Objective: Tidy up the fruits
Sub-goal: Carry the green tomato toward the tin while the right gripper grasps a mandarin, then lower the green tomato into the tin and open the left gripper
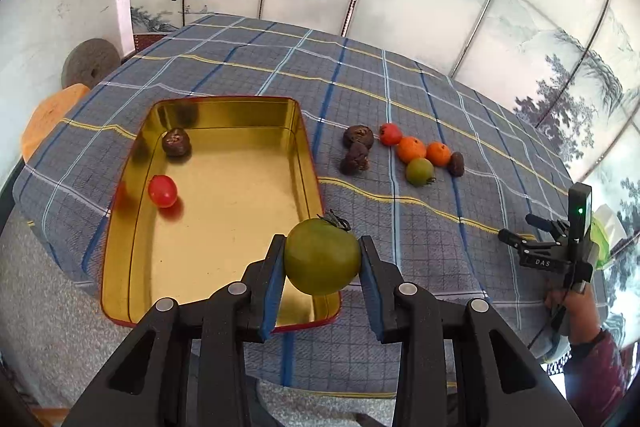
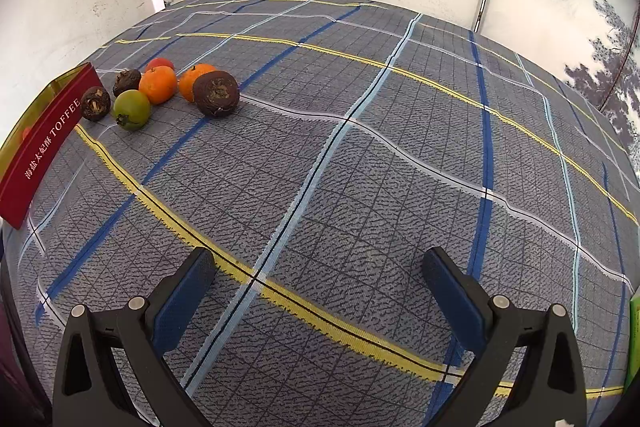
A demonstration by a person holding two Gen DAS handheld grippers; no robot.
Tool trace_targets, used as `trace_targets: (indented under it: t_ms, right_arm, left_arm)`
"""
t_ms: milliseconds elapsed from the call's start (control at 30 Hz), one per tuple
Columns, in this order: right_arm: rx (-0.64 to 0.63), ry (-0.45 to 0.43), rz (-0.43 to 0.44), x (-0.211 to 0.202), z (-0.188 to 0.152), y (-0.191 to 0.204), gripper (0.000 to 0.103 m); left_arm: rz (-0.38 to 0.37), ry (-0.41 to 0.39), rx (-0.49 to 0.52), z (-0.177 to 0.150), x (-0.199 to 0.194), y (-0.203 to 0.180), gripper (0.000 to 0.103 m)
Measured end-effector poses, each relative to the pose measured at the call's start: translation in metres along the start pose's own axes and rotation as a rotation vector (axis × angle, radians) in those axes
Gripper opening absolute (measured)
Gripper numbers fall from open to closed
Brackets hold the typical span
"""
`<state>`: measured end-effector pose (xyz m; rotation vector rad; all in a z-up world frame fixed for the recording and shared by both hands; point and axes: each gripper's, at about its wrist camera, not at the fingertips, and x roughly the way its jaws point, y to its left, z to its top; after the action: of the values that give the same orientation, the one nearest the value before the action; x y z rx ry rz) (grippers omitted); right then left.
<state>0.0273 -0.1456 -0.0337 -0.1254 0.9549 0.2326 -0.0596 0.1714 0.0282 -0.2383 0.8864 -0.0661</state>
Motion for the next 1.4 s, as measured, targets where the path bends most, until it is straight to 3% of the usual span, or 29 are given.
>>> trace_targets:
  t_ms: [133, 167, 233, 400, 567, 833, 867, 933, 1033, 1133, 1267, 1400]
  right_arm:
    - [0.001, -0.007, -0.004, -0.001, 0.001, 0.001, 0.100]
    - [-0.001, -0.046, 0.023, -0.008, 0.002, 0.003, 0.095]
    - [-0.019, -0.106, 0.104, -0.023, 0.013, 0.012, 0.074]
    - [-0.220, -0.141, 0.165, -0.035, 0.068, 0.053, 0.073]
    - [-0.402, -0.055, 0.205, -0.003, 0.115, 0.077, 0.066]
    - [-0.532, 0.092, 0.173, 0.057, 0.136, 0.098, 0.059]
    - [-0.534, 0.113, 0.175, 0.063, 0.137, 0.098, 0.056]
    - [-0.537, 0.151, 0.195, 0.073, 0.139, 0.098, 0.038]
    - [-0.527, 0.168, 0.202, 0.077, 0.141, 0.103, 0.033]
    - [-0.487, 0.102, 0.171, 0.061, 0.137, 0.101, 0.032]
    - [-0.341, -0.066, 0.226, 0.008, 0.119, 0.084, 0.032]
    - [-0.232, -0.164, 0.232, -0.044, 0.066, 0.067, 0.032]
  left_arm:
    - [-0.007, 0.010, -0.005, -0.001, 0.000, 0.004, 0.036]
    - [-0.006, 0.011, -0.003, -0.001, 0.000, 0.005, 0.036]
    - [-0.001, 0.008, 0.003, -0.001, -0.001, 0.006, 0.036]
    - [0.000, 0.004, -0.004, 0.000, -0.001, 0.008, 0.036]
    - [0.009, 0.010, -0.009, 0.001, 0.001, 0.012, 0.036]
    - [0.017, 0.015, -0.011, 0.009, 0.006, 0.015, 0.037]
    - [0.018, 0.017, -0.010, 0.010, 0.007, 0.015, 0.037]
    - [0.022, 0.020, -0.010, 0.011, 0.010, 0.016, 0.037]
    - [0.026, 0.023, -0.014, 0.012, 0.013, 0.019, 0.037]
    - [0.029, 0.022, -0.024, 0.012, 0.014, 0.022, 0.037]
    - [0.039, 0.009, -0.037, 0.013, 0.012, 0.031, 0.037]
    - [0.054, -0.002, -0.055, 0.015, 0.011, 0.042, 0.037]
